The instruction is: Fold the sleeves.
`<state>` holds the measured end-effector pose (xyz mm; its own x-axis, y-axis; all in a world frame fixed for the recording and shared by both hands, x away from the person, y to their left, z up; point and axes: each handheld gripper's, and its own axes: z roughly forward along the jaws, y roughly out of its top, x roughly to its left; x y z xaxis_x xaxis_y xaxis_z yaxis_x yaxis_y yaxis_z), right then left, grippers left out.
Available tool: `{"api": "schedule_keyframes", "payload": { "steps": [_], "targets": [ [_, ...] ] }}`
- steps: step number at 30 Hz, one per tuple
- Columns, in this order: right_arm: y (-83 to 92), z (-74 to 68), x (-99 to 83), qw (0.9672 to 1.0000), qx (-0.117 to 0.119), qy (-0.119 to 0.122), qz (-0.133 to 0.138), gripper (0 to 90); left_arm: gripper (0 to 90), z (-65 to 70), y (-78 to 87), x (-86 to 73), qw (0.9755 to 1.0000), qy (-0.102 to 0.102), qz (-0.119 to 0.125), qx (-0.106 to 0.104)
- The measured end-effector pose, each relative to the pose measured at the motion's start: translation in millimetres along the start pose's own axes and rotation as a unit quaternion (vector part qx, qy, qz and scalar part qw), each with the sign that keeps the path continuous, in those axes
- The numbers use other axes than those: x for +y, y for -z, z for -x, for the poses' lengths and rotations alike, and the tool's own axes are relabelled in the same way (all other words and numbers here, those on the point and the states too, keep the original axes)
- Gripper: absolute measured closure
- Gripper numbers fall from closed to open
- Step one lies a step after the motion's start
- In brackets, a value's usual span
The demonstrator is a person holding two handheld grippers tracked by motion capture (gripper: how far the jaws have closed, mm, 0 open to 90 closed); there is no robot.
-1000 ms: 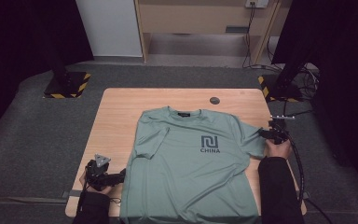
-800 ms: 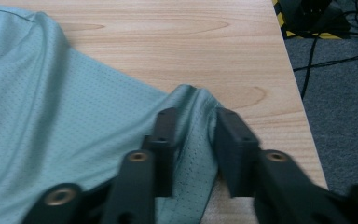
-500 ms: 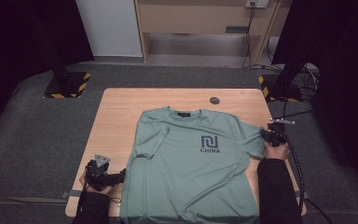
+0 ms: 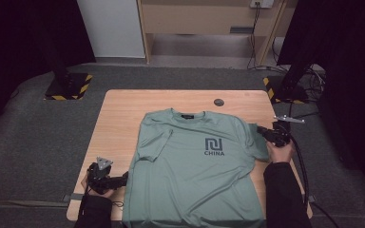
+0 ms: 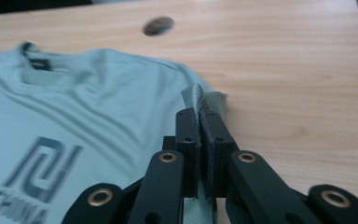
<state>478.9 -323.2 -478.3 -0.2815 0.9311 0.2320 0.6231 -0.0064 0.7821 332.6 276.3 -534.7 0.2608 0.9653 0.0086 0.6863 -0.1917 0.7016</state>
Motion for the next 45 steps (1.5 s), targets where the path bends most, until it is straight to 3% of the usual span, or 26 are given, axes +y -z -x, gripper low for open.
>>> {"api": "schedule_keyframes", "payload": {
  "steps": [9, 13, 17, 20, 22, 23, 26, 30, 36, 45],
  "targets": [
    [0.7, -45.9, 15.0, 0.9984, 0.047, 0.033, 0.002, 87.1, 1.4, 0.0, 0.0, 0.0, 1.0, 0.0, 0.0, 0.0],
    [-5.7, -61.8, 17.7, 0.9975, 0.063, 0.033, 0.002, 87.0, 1.4, 0.0, 0.0, 0.1, 1.0, 0.0, 0.0, 0.0],
    [-19.5, -83.5, 12.5, 0.9949, 0.093, 0.037, -0.011, 86.9, 1.4, 0.0, 0.0, 0.0, 1.0, 0.0, 0.0, 0.0],
    [-26.6, -96.6, 7.6, 0.991, 0.127, 0.038, -0.019, 86.0, 1.4, -0.1, 0.0, 0.0, 1.0, 0.0, 0.0, 0.0],
    [-28.3, -103.9, 5.6, 0.9865, 0.157, 0.045, -0.014, 70.1, 1.4, 0.0, 0.0, 0.0, 1.0, 0.0, 0.0, 0.0],
    [-27.7, -105.7, 5.9, 0.9868, 0.155, 0.046, -0.014, 67.5, 1.4, 0.0, 0.0, 0.0, 1.0, 0.0, 0.0, 0.0],
    [-24.1, -99.8, 7.6, 0.9883, 0.144, 0.049, -0.019, 61.6, 1.4, -0.1, 0.0, 0.0, 1.0, 0.0, 0.0, 0.0],
    [-14.9, -81.0, 7.6, 0.9926, 0.109, 0.046, -0.028, 59.1, 1.4, 0.0, 0.0, 0.0, 1.0, 0.0, 0.0, 0.0],
    [-5.8, -57.0, -5.0, 0.996, 0.065, 0.045, -0.042, 56.1, 1.3, 0.1, -0.1, 0.1, 1.0, 0.0, 0.0, 0.0],
    [-5.3, -43.4, -24.4, 0.996, 0.056, 0.044, -0.053, 56.2, 1.3, 0.2, -0.2, 0.2, 1.0, 0.0, 0.0, 0.001]
  ]
}}
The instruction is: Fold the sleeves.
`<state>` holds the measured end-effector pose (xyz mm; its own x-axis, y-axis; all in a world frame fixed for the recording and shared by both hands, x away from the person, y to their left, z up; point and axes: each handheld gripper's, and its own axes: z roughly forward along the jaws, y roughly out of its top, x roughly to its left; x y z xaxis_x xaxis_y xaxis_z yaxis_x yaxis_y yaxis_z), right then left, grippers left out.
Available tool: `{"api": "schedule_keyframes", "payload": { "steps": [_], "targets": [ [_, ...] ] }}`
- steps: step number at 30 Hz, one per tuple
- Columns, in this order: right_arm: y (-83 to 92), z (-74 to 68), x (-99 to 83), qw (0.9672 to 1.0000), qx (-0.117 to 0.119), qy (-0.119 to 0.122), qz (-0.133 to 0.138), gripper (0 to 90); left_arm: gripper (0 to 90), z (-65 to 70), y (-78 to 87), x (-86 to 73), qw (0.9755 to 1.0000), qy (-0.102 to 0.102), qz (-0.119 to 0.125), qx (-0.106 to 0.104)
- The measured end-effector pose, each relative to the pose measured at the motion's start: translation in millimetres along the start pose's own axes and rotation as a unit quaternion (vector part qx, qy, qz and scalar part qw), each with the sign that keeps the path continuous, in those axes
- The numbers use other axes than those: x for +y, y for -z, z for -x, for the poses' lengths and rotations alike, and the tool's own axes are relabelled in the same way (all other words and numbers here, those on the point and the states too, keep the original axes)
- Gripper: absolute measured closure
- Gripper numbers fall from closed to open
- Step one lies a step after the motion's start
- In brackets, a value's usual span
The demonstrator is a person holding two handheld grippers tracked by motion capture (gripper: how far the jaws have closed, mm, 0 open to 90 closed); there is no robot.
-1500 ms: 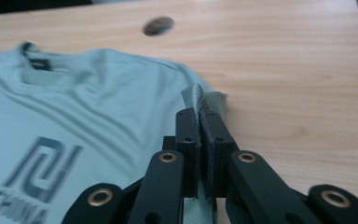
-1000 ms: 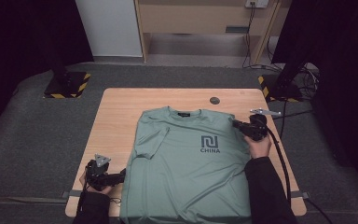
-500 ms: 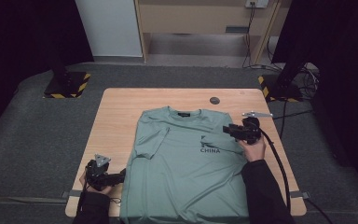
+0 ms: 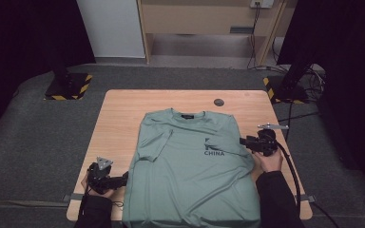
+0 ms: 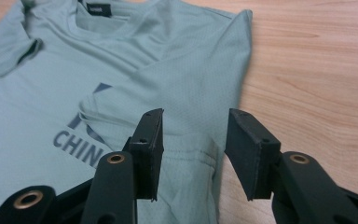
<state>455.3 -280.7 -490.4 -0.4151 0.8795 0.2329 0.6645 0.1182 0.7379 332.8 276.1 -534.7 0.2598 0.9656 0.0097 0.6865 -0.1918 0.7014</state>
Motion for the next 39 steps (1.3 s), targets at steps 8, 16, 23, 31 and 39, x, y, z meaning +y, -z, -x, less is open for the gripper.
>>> {"api": "schedule_keyframes", "payload": {
  "steps": [8, 16, 23, 31, 39],
  "targets": [
    [-5.6, -2.0, -10.8, 0.9997, -0.007, 0.018, -0.014, 53.6, 1.3, 0.0, 0.0, 0.0, 1.0, 0.0, 0.0, 0.0],
    [-11.0, -4.5, -11.6, 0.9997, -0.009, 0.018, -0.013, 58.1, 1.3, 0.0, 0.0, 0.0, 1.0, 0.0, 0.0, 0.0],
    [-15.6, -4.7, -11.6, 0.9995, -0.017, 0.017, -0.019, 62.7, 1.2, 0.0, 0.0, 0.0, 1.0, 0.0, 0.0, 0.0],
    [-20.1, -2.6, -14.3, 0.9985, -0.04, 0.025, -0.027, 84.5, 1.2, 0.0, 0.0, 0.0, 1.0, 0.0, 0.0, 0.0],
    [-4.9, -21.4, -14.0, 0.9977, 0.018, 0.064, -0.012, 86.6, 1.3, 0.0, 0.0, 0.0, 1.0, 0.0, 0.0, 0.0]
  ]
}}
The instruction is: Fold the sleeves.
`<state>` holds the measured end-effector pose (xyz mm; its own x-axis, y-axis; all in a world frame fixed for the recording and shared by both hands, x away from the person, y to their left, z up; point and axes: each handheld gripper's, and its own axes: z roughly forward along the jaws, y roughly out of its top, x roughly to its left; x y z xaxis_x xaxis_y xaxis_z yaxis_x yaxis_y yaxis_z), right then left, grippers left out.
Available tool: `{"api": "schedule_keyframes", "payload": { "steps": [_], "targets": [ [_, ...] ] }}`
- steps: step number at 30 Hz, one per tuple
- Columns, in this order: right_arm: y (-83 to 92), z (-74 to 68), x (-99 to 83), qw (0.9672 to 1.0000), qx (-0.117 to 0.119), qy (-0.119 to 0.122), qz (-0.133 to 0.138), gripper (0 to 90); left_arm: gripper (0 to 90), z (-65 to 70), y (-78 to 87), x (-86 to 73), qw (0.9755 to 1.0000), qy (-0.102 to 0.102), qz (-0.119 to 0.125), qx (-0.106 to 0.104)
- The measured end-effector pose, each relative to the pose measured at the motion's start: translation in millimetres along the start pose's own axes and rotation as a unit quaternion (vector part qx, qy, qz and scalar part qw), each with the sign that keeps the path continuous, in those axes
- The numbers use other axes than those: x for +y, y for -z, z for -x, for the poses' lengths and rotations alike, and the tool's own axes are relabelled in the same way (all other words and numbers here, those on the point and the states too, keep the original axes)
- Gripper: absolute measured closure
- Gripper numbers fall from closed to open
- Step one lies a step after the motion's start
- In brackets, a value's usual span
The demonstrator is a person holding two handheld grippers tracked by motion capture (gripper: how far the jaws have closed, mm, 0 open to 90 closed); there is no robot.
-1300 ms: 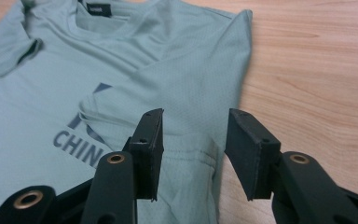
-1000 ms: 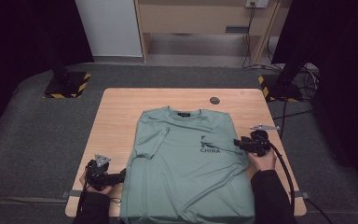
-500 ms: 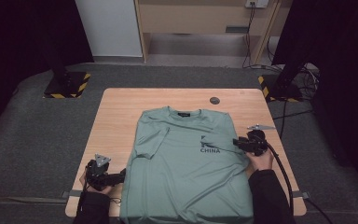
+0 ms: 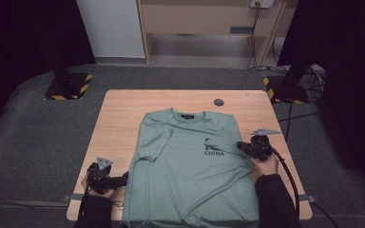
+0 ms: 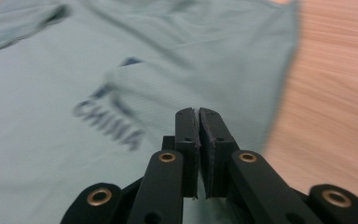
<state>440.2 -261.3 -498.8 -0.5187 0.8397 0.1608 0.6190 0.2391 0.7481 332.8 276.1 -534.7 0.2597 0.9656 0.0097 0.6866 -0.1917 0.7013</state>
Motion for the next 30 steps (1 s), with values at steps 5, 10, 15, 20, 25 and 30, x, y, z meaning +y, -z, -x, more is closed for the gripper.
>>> {"api": "schedule_keyframes", "payload": {
  "steps": [5, 10, 15, 20, 25, 30],
  "targets": [
    [9.9, -26.7, -6.4, 0.9975, 0.054, 0.045, -0.01, 84.5, 1.3, 0.0, 0.0, 0.0, 1.0, 0.0, 0.0, 0.0],
    [19.5, -36.6, -10.2, 0.9952, 0.088, 0.041, -0.013, 57.8, 1.3, 0.0, 0.0, 0.0, 1.0, 0.0, 0.0, 0.0],
    [18.8, -22.8, -5.0, 0.9968, 0.078, -0.011, 0.014, 44.3, 1.2, 0.0, 0.0, 0.0, 1.0, 0.0, 0.0, 0.0],
    [2.6, -9.8, -4.8, 0.9966, 0.065, -0.049, 0.008, 40.4, 1.2, 0.0, 0.0, 0.0, 1.0, 0.0, 0.0, 0.0],
    [-16.1, -10.4, -7.2, 0.9952, 0.081, -0.056, -0.007, 39.6, 1.2, 0.0, 0.0, 0.0, 1.0, 0.0, 0.0, 0.0],
    [-25.9, -20.5, -9.5, 0.9943, 0.095, -0.046, -0.017, 38.0, 1.2, 0.0, 0.0, 0.0, 1.0, 0.0, 0.0, 0.0]
  ]
}}
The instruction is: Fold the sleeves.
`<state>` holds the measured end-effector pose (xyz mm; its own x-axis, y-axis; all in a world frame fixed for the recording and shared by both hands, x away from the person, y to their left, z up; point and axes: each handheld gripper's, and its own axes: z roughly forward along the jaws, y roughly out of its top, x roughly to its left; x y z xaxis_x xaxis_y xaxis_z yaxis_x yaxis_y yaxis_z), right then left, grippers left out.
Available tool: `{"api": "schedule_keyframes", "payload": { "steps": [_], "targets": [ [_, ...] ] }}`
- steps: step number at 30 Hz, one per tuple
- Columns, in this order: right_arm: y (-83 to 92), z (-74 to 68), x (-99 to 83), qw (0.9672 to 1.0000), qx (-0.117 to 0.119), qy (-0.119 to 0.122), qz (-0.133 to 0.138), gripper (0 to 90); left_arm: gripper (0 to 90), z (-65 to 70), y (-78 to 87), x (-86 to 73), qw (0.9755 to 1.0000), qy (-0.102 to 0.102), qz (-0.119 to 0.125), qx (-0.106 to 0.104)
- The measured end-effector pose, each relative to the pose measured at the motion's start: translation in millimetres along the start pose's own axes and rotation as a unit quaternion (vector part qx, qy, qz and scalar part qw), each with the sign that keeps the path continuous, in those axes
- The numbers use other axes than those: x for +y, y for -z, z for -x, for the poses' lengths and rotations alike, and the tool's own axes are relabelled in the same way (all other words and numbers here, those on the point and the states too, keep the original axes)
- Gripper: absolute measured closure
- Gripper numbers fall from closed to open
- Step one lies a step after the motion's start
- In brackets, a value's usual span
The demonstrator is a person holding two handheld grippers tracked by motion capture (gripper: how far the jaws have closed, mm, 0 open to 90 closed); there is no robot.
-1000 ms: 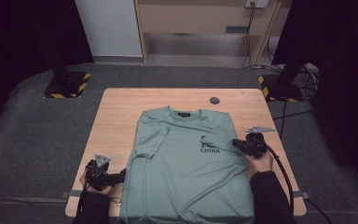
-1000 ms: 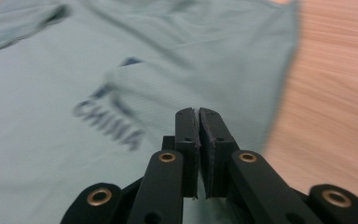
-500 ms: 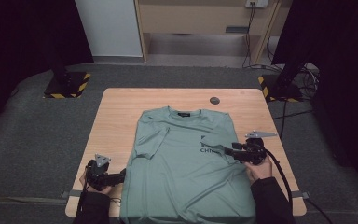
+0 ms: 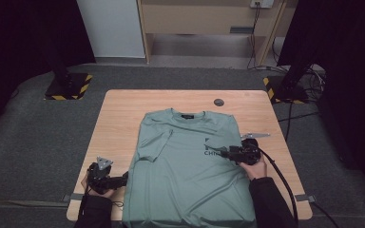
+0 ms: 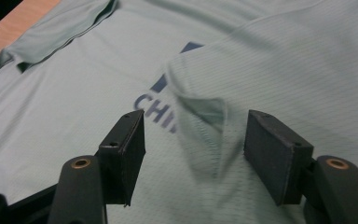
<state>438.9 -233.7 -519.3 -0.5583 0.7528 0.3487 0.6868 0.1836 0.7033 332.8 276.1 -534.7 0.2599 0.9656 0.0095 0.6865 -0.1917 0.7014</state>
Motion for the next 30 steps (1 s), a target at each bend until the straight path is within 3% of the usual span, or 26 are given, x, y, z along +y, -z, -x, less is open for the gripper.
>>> {"api": "schedule_keyframes", "payload": {
  "steps": [6, 9, 11, 13, 15, 18, 23, 27, 30],
  "targets": [
    [-6.7, -16.9, -7.4, 0.9983, 0.035, 0.025, -0.039, 37.5, 1.2, 0.0, 0.0, 0.0, 1.0, 0.0, 0.0, 0.0],
    [0.6, -24.9, -4.9, 0.9979, 0.046, 0.034, -0.03, 32.6, 1.2, 0.0, 0.0, 0.0, 1.0, 0.0, 0.0, 0.0],
    [7.6, -23.6, 0.4, 0.9988, 0.033, 0.035, -0.004, 29.3, 1.2, 0.0, 0.0, 0.0, 1.0, 0.0, 0.0, 0.0],
    [11.4, -18.2, 5.7, 0.9995, 0.005, 0.029, 0.015, 26.8, 1.2, 0.0, 0.0, 0.0, 1.0, 0.0, 0.0, 0.0],
    [9.5, -11.4, 7.6, 0.9996, -0.004, 0.02, 0.021, 26.8, 1.2, 0.0, 0.0, 0.0, 1.0, 0.0, 0.0, 0.0],
    [0.4, -4.4, 5.1, 0.9998, -0.014, 0.014, 0.008, 26.8, 1.2, 0.0, 0.0, 0.0, 1.0, 0.0, 0.0, 0.0],
    [-12.0, -4.8, 0.1, 0.9999, -0.01, 0.012, -0.008, 27.6, 1.2, 0.0, 0.0, 0.0, 1.0, 0.0, 0.0, 0.0],
    [-14.9, -11.4, -4.0, 0.9994, -0.012, 0.029, -0.017, 26.8, 1.2, 0.0, 0.0, 0.0, 1.0, 0.0, 0.0, 0.0],
    [-12.5, -17.9, -6.2, 0.9987, 0.005, 0.043, -0.028, 25.4, 1.2, 0.0, 0.0, 0.0, 1.0, 0.0, 0.0, 0.0]
  ]
}}
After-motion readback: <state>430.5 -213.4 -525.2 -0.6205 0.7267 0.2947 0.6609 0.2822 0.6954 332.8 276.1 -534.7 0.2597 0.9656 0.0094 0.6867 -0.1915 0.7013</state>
